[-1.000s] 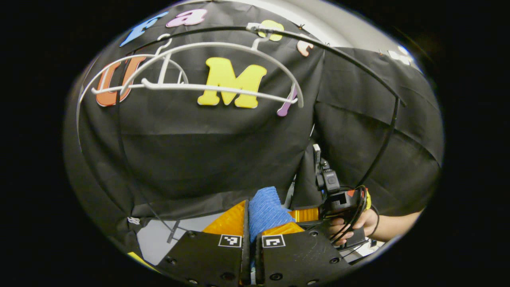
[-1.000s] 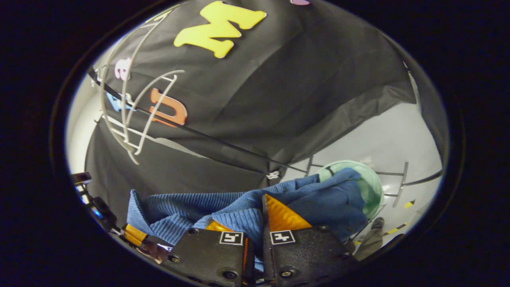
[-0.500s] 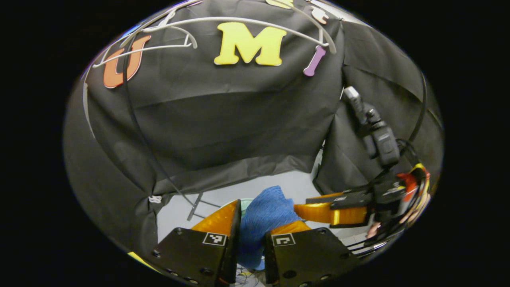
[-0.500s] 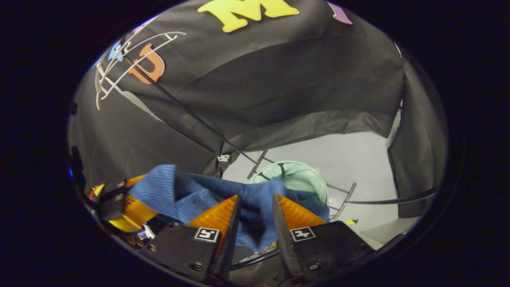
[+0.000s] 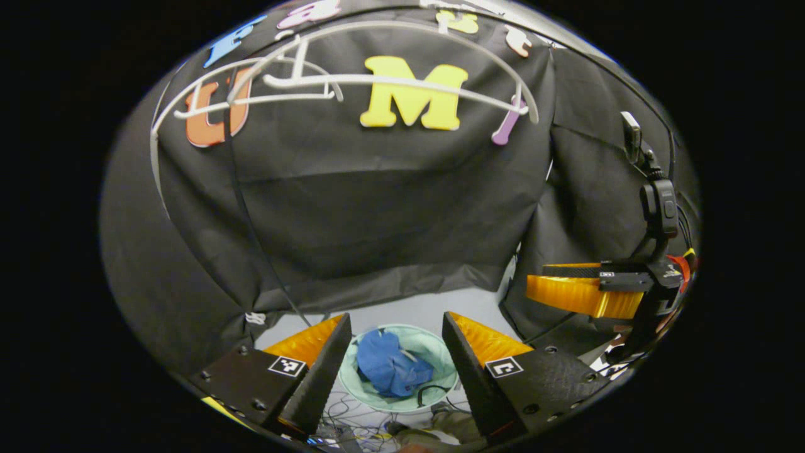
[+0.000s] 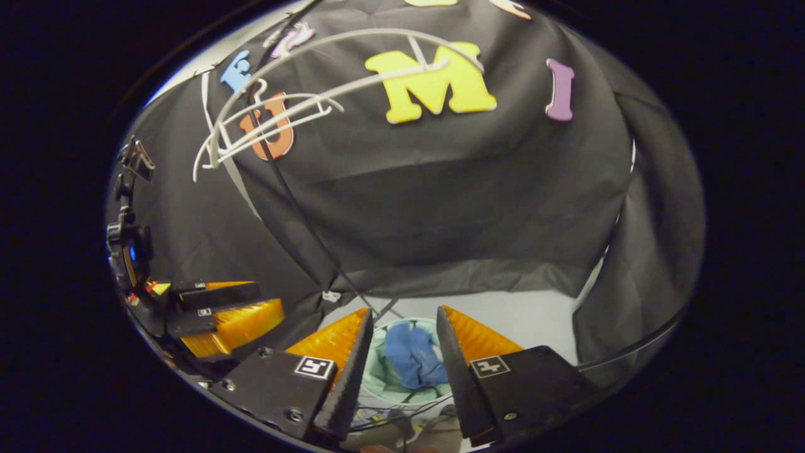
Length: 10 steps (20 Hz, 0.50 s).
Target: Grasp the clothes on the hanger with both hands and then place them into the laundry hamper below.
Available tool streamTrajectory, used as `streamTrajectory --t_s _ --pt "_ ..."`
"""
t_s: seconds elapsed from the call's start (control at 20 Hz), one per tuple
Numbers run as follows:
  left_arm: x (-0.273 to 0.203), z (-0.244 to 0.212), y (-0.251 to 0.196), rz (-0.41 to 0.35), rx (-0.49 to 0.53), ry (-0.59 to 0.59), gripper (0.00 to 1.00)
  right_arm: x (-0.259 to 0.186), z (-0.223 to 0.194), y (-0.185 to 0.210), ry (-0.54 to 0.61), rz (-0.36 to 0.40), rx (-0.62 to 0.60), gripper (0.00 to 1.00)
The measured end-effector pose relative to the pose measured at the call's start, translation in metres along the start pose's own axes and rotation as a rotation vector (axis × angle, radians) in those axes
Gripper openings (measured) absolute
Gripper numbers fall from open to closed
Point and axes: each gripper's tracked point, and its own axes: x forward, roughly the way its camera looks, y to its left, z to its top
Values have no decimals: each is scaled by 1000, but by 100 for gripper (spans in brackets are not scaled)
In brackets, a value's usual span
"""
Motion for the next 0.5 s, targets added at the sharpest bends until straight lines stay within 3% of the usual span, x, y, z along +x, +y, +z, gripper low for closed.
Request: streamTrajectory --t_s 0.05,0.15,0.25,0.3,0.45,0.5 --pt "-9 11 2 5 2 -40 90 -9 14 1 -47 -9 -30 70" --pt "-23 34 9 19 -1 -114 90 -27 33 0 -139 -7 -69 76" --pt "-41 54 12 39 0 -181 92 -50 55 6 -213 4 -74 76" --pt "-48 62 16 55 6 -213 100 -63 69 8 -250 12 -78 76" --pt "-74 94 29 112 31 -327 100 -96 109 9 -372 -12 -99 76" --pt "-89 109 29 130 39 -379 94 -110 121 10 -417 -21 -108 76"
